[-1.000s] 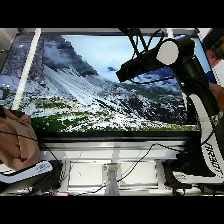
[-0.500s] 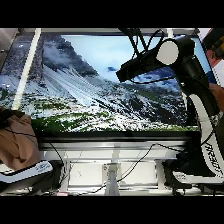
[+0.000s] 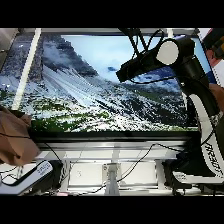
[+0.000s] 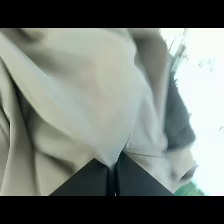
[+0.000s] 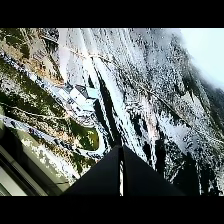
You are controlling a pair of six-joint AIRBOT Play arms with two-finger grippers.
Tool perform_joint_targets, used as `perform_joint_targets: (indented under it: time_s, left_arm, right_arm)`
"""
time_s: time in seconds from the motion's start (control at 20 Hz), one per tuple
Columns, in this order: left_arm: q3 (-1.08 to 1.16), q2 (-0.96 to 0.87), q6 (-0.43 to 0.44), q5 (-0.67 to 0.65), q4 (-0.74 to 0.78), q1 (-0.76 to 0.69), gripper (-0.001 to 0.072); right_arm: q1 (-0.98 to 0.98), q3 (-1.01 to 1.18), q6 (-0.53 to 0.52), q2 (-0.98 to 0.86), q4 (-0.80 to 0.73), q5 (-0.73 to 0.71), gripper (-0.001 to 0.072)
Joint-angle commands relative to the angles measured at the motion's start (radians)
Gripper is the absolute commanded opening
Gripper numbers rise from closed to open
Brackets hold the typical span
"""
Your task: Fold the clothes and pants, and hang the long-sleeved shirts on hangers.
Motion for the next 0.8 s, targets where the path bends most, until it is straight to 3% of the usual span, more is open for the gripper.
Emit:
perform_joint_targets:
  time_s: [0.0, 0.25, 0.35, 0.75]
  left_arm:
    - [0.021, 0.185, -0.001, 0.192, -0.046, 0.0, 0.0023]
    - [0.021, 0.398, 0.0, 0.498, -0.365, -0.036, 0.0022]
    - [0.021, 0.437, 0.0, 0.573, -0.422, -0.105, 0.0022]
    - [0.031, 0.369, 0.007, 0.692, -0.41, -0.687, 0.0022]
  right_arm:
    - [0.001, 0.001, 0.0, 0.001, 0.0, 0.0, 0.003]
    - [0.001, 0.001, 0.0, 0.001, 0.0, 0.0, 0.003]
    - [0.001, 0.001, 0.0, 0.001, 0.0, 0.0, 0.003]
    - [0.001, 0.001, -0.001, 0.001, -0.048, -0.008, 0.003]
